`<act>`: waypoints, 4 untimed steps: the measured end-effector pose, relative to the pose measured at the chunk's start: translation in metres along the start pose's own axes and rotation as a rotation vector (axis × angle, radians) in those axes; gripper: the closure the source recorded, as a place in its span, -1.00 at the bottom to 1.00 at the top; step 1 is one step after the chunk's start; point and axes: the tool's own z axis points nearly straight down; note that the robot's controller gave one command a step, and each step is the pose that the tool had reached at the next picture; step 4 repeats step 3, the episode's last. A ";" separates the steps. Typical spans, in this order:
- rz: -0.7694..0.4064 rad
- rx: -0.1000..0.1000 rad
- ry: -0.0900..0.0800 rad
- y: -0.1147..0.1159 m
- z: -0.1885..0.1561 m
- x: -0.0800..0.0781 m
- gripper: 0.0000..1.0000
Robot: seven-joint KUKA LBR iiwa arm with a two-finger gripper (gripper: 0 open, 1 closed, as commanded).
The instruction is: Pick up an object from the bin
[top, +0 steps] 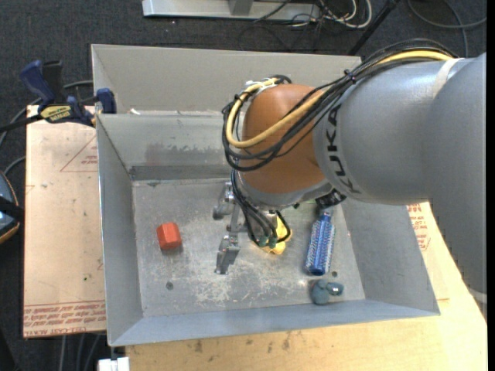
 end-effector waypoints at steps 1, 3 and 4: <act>0.224 -0.002 -0.004 0.061 0.105 -0.049 -1.00; 0.214 -0.006 -0.009 0.090 -0.057 -0.040 1.00; 0.214 -0.006 -0.009 0.090 -0.057 -0.040 1.00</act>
Offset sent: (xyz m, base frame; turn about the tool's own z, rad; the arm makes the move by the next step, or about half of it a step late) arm 0.0507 0.0564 -0.1065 0.2277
